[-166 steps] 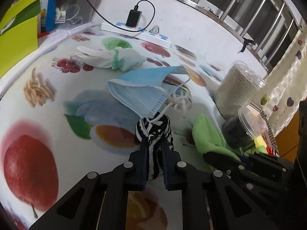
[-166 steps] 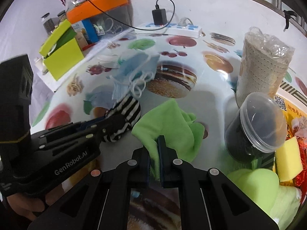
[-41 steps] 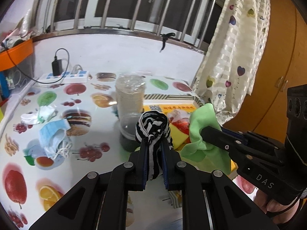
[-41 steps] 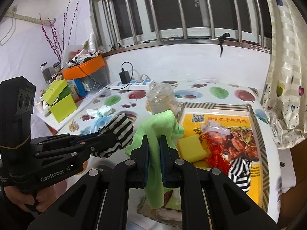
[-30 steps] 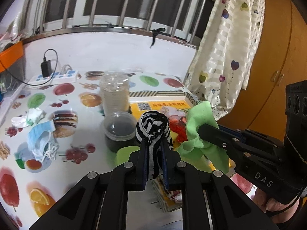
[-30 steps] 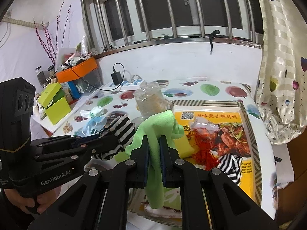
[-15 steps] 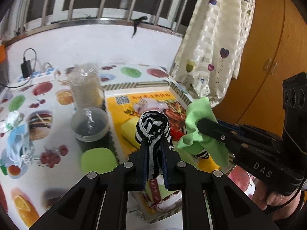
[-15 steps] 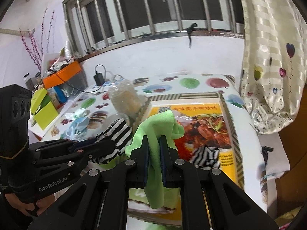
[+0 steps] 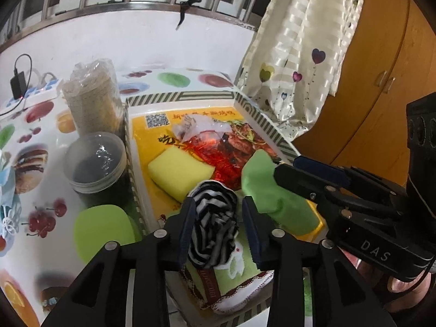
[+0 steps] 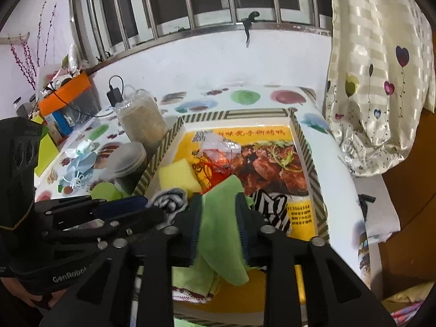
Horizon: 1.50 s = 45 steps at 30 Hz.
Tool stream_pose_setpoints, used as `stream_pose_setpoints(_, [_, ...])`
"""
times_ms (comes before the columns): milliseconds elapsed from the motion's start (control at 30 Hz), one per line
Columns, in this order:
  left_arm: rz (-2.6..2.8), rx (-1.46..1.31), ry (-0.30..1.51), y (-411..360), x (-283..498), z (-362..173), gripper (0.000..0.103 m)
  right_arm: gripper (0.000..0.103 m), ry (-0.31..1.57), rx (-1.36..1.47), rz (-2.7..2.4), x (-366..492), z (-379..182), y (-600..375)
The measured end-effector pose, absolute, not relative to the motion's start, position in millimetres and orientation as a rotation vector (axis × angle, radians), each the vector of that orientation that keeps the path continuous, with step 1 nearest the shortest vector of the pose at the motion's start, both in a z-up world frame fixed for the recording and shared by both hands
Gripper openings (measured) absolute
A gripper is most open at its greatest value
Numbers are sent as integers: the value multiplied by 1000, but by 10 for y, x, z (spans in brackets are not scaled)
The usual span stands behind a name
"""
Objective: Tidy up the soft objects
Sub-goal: 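Carry the cloth into the box and open the right gripper while the left releases the sock, then withdraw both grippers from the box toward the blue mask and white glove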
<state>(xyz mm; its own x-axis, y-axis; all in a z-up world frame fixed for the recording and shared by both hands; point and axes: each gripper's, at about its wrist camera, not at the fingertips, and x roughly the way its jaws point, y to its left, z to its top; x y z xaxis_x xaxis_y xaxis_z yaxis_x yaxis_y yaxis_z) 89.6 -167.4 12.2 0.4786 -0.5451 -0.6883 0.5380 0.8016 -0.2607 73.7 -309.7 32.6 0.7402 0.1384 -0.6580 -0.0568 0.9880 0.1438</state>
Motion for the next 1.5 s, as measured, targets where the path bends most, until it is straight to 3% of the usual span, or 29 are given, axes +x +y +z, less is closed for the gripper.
stream_pose_setpoints(33, [-663, -10, 837, -1664, 881, 143, 35, 42, 722, 118, 107, 728, 343, -3098])
stream_pose_setpoints(567, [-528, -73, 727, -941, 750, 490, 35, 42, 649, 69, 217, 701, 643, -2572])
stream_pose_setpoints(1500, [-153, -202, 752, 958, 975, 172, 35, 42, 743, 30, 557, 1323, 356, -794])
